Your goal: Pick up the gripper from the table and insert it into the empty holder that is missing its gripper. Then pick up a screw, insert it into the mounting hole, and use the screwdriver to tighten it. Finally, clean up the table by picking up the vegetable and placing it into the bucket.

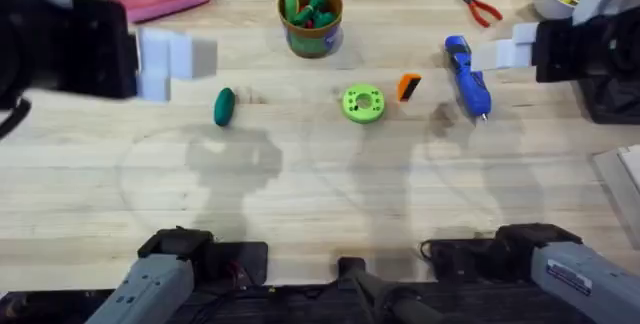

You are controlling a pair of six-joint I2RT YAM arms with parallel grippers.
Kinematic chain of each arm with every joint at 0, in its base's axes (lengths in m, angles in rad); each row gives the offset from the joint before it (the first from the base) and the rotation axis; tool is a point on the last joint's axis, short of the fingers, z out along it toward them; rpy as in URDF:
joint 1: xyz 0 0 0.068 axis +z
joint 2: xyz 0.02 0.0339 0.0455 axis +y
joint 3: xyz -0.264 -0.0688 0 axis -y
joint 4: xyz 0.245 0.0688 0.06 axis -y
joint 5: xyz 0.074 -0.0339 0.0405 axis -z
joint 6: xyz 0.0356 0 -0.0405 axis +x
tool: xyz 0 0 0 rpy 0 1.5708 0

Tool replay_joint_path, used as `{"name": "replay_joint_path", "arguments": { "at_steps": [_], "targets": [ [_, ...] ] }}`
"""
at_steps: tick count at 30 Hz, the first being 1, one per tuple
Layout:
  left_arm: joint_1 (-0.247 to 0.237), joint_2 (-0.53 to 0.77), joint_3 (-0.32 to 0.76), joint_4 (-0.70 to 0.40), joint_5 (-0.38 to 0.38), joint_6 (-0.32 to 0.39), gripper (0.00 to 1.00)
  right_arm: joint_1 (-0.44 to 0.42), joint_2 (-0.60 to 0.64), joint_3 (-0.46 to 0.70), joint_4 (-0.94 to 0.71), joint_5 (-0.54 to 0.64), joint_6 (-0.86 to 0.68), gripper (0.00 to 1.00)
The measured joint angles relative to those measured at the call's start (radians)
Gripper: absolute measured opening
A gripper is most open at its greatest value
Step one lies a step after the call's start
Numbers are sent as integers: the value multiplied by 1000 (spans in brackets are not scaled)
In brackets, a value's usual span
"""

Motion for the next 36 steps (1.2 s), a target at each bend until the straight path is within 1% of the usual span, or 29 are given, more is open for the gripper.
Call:
{"name": "replay_joint_path", "arguments": {
  "at_steps": [4, 6, 10, 14, 16, 19, 22, 23, 27, 30, 36],
  "targets": [
    [0, -13, -2, -113, 0, 0, 987, 0, 0, 0, 0, 0, 0, 992],
    [0, -13, -3, -120, 0, 0, 987, 0, 0, 0, 0, 0, 0, 991],
    [0, -12, -4, -39, 0, 1, 987, 0, 0, 0, 0, 0, 0, 991],
    [0, -13, -21, 89, 0, 29, 986, 0, 0, 0, 0, 0, 0, 992],
    [0, -17, -62, 171, 0, 49, 987, 0, 0, 0, 0, 0, 0, 991],
    [0, -35, -176, 367, 0, 66, 986, 0, 0, 0, 0, 0, 0, 991],
    [0, -78, -333, 601, 1, 76, 986, 0, 0, 0, 0, 0, 0, 992],
    [0, -104, -397, 684, 2, 77, 986, 0, 0, 0, 0, 0, 0, 991],
    [0, -240, -620, 912, 24, 83, 987, 0, 0, 0, 0, 0, 0, 991],
    [0, -366, -771, 1024, 57, 84, 987, 0, 0, 0, 0, 0, 0, 991],
    [0, -588, -1004, 1163, 135, 84, 986, 0, 0, 0, 0, 0, 0, 992]
  ]
}}
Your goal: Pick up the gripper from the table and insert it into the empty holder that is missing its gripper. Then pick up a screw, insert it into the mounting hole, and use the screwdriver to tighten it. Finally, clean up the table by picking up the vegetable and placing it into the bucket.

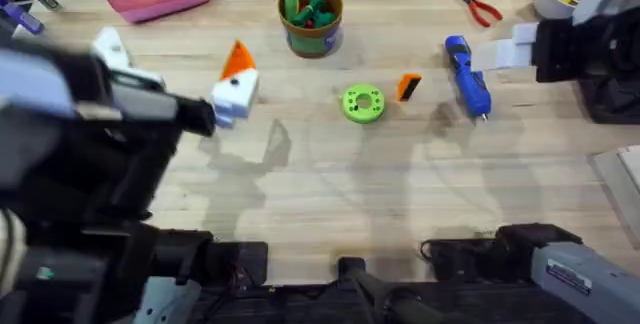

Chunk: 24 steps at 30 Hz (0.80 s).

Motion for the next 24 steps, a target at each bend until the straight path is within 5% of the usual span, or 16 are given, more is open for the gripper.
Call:
{"name": "replay_joint_path", "arguments": {
  "at_steps": [10, 16, 24],
  "targets": [
    [0, -229, -251, 161, 162, 0, 985, 0, 0, 0, 0, 0, 0, 992],
    [0, -302, -355, 287, 345, -25, 987, 0, 0, 0, 0, 0, 0, 992],
    [0, -324, -366, 298, 635, -147, 987, 0, 0, 0, 0, 0, 0, 992]
  ]
}}
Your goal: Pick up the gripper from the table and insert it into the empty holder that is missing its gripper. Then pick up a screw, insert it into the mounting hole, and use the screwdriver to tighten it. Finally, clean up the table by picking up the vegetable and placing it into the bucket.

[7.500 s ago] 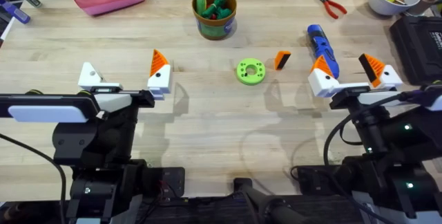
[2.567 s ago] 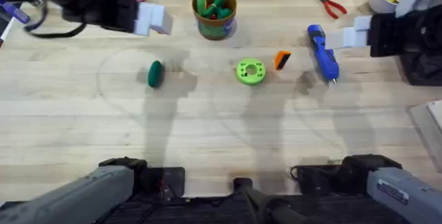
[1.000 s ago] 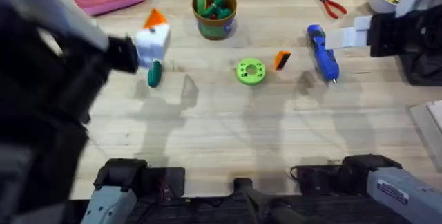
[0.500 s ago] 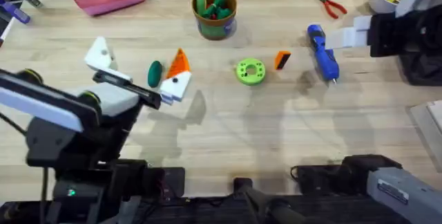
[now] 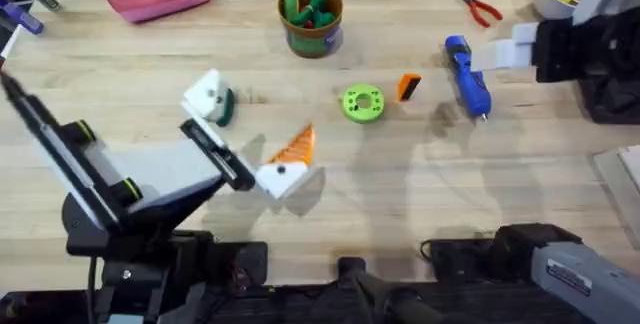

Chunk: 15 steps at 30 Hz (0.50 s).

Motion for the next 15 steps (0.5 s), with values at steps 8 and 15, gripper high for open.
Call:
{"name": "replay_joint_path", "arguments": {
  "at_steps": [8, 15],
  "targets": [
    [10, 0, 0, -43, 223, -43, 988, 0, 0, 0, 0, 0, 0, 992],
    [10, 0, 0, -185, 284, -42, 987, 0, 0, 0, 0, 0, 0, 992]
  ]
}}
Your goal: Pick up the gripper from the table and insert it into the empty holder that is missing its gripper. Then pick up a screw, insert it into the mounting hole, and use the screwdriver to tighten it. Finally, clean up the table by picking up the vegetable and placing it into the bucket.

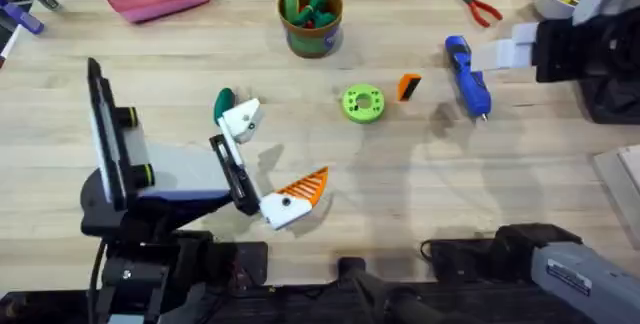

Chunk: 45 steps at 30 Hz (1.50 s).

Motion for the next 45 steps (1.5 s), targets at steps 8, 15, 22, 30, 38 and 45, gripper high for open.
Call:
{"name": "replay_joint_path", "arguments": {
  "at_steps": [8, 15, 22, 30, 38, 45],
  "targets": [
    [0, -3, 1, -90, 64, 95, 986, 0, 0, 0, 0, 0, 0, 993],
    [0, -3, 2, -93, 76, 114, 987, 0, 0, 0, 0, 0, 0, 991],
    [0, -3, 2, -92, 73, 114, 987, 0, 0, 0, 0, 0, 0, 991],
    [0, -3, 2, -92, 70, 114, 986, 0, 0, 0, 0, 0, 0, 992],
    [0, -3, 2, -92, 69, 114, 986, 0, 0, 0, 0, 0, 0, 992],
    [0, -3, 2, -92, 69, 114, 986, 0, 0, 0, 0, 0, 0, 992]
  ]
}}
